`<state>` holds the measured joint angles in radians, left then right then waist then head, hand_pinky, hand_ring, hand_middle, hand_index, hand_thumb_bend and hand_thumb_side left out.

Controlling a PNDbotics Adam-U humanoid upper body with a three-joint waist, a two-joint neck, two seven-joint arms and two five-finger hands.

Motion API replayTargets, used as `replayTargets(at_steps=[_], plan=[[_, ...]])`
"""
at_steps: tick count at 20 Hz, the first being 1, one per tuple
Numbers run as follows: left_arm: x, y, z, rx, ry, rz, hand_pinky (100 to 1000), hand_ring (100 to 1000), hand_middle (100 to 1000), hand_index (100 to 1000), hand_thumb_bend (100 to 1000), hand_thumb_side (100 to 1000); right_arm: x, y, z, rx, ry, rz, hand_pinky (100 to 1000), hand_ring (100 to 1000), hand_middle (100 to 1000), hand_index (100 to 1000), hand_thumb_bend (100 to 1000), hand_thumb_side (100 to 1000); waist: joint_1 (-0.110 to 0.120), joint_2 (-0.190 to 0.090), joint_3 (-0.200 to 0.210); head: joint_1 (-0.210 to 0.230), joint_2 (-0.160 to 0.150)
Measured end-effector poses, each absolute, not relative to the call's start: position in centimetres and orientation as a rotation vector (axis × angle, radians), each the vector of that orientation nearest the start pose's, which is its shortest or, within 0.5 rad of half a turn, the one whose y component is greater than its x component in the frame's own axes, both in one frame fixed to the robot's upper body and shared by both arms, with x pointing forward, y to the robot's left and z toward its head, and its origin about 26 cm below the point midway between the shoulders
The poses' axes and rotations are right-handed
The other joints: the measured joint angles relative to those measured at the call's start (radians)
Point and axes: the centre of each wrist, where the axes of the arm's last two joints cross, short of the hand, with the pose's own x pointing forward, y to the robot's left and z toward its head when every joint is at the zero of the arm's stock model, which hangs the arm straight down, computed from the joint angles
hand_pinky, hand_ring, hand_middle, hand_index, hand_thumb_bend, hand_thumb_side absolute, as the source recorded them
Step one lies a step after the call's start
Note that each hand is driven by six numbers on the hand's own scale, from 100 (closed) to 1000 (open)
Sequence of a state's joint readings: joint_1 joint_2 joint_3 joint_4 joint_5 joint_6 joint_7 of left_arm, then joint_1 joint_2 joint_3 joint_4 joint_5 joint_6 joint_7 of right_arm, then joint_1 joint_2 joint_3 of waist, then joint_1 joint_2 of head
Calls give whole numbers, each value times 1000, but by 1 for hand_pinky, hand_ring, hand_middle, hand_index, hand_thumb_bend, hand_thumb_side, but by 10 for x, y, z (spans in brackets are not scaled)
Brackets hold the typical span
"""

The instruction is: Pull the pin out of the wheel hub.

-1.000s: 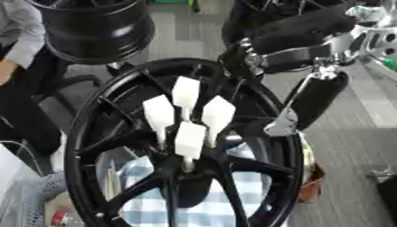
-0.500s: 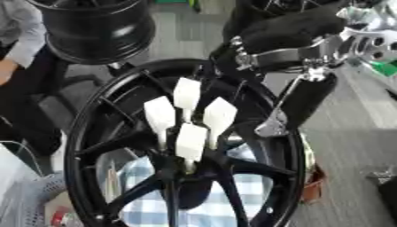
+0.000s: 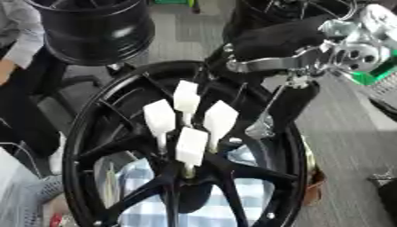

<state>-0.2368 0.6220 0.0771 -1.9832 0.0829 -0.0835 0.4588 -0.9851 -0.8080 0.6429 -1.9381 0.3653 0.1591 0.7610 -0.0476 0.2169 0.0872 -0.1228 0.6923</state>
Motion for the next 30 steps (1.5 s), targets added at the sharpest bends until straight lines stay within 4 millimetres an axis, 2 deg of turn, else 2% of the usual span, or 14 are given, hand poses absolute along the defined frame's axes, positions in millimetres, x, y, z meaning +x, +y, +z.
replayTargets(at_steps=[6, 7, 17, 23, 30], plan=[[290, 324, 222, 588, -2377, -33, 741, 837, 761, 888, 396, 721, 312, -156, 303, 777, 2030, -2870, 855, 832, 792, 828, 307, 210, 3, 6, -1, -4, -9], [290, 324, 222, 588, -2377, -33, 741, 838, 761, 887, 399, 715, 313, -156, 302, 777, 2036, -2868, 853, 826, 785, 822, 313, 180, 3, 6, -1, -4, -9], [290, 323, 220, 582, -2373, -39, 741, 838, 759, 880, 388, 725, 323, -160, 288, 779, 2019, -2909, 848, 811, 769, 804, 275, 100, 6, 15, -2, -4, -9], [290, 322, 219, 573, -2373, -32, 741, 839, 755, 876, 384, 726, 328, -162, 284, 769, 1987, -2940, 849, 814, 773, 812, 314, 100, 6, 19, -2, -4, -9], [290, 322, 219, 568, -2375, -33, 742, 840, 750, 871, 380, 727, 340, -166, 273, 778, 1961, -2982, 849, 815, 774, 814, 306, 100, 9, 25, -2, -4, -9]])
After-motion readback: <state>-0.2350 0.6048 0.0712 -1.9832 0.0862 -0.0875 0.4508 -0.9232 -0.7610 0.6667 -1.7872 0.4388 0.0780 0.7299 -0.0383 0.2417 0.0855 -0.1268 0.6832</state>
